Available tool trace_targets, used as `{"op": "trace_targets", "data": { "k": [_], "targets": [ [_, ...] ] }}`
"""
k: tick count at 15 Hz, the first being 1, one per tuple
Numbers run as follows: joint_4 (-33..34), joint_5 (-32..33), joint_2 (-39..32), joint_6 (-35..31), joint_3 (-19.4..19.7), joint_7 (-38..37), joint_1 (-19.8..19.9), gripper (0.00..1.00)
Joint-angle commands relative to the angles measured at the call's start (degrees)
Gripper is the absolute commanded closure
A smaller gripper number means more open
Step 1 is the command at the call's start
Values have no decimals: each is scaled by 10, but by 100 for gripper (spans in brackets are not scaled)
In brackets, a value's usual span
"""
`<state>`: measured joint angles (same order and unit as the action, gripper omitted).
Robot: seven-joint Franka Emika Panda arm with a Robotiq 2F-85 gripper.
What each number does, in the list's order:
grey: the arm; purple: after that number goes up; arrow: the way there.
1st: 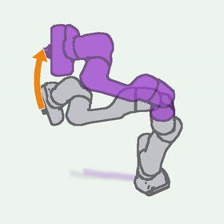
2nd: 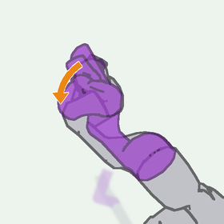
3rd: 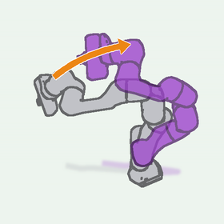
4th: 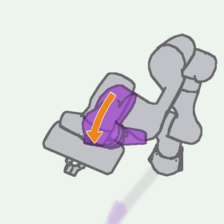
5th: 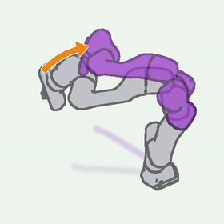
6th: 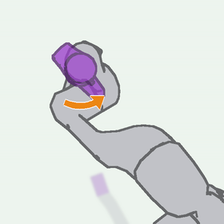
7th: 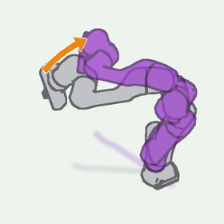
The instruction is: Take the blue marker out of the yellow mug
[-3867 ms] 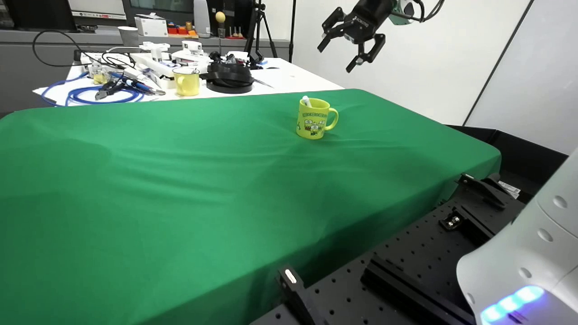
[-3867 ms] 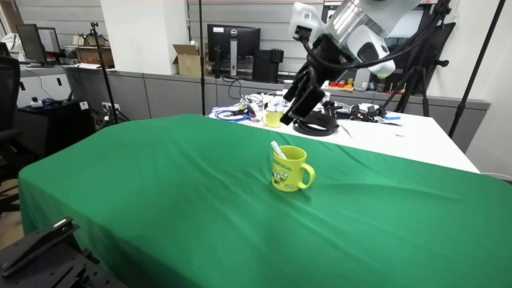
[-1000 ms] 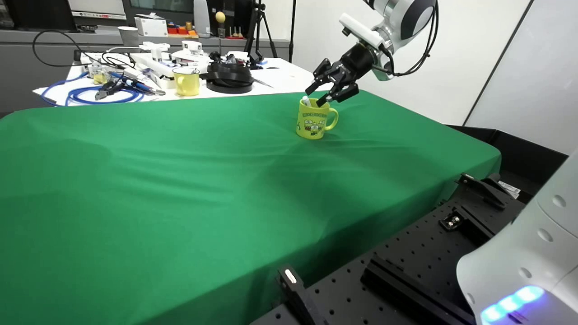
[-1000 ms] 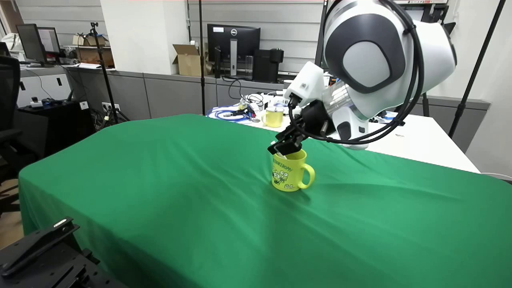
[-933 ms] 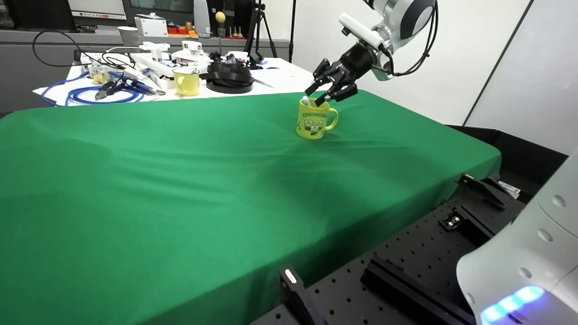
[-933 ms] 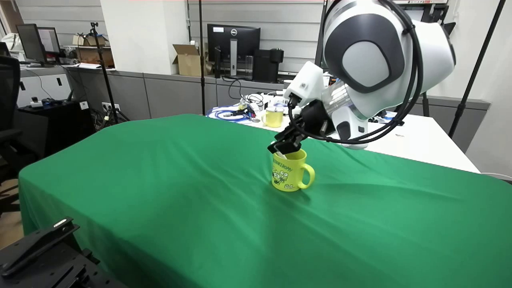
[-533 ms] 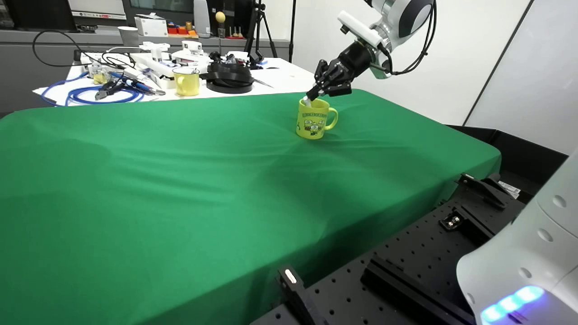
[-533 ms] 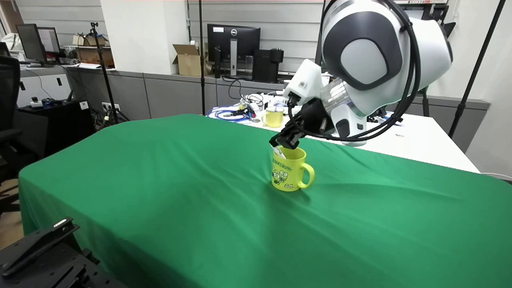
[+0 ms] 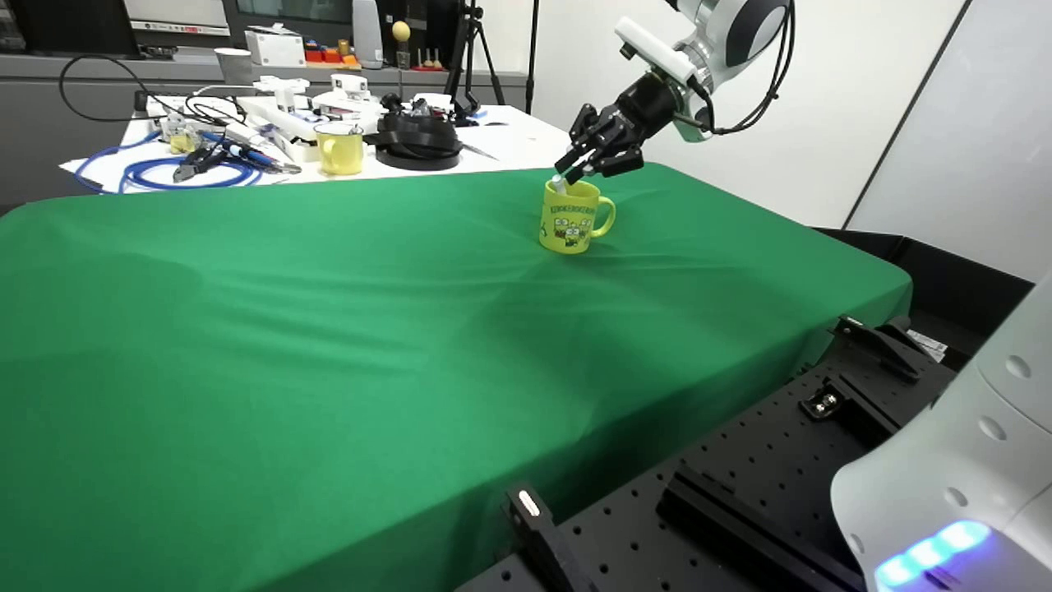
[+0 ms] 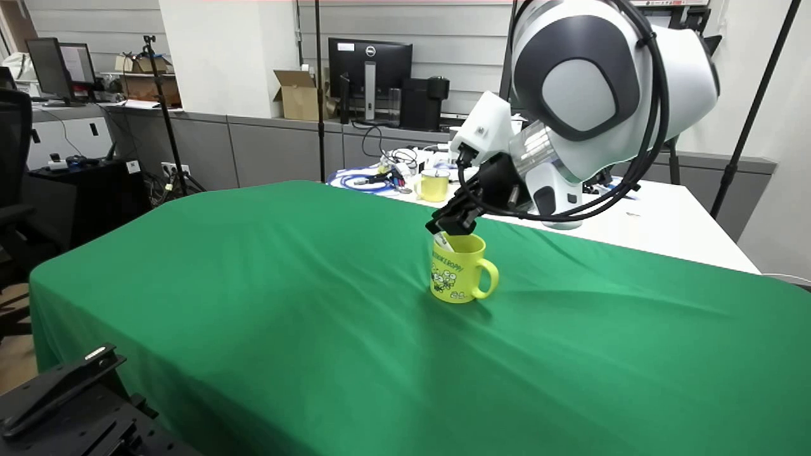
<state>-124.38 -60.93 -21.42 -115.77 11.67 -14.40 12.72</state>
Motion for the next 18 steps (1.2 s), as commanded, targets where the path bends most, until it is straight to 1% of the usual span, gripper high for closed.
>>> {"op": "trace_targets", "data": {
  "k": [1,4,6,7,8,13,14,15,16,17,18],
  "targets": [
    [3,-56,0,-24,-1,-17,0,40],
    [1,-116,-6,-47,-5,-11,-1,20],
    [0,-135,-10,-54,-7,-11,-5,7],
    [0,-139,-12,-54,-7,-14,-7,2],
    [-1,-142,-15,-55,-8,-15,-9,0],
    [3,-143,-27,-51,-9,-16,-14,0],
    [3,-143,-28,-55,-9,-16,-15,25],
    [3,-141,-30,-56,-9,-11,-16,25],
    [3,-141,-30,-56,-9,-11,-16,31],
    [4,-141,-31,-56,-8,-12,-16,40],
    [5,-141,-31,-56,-8,-13,-16,47]
  ]
}}
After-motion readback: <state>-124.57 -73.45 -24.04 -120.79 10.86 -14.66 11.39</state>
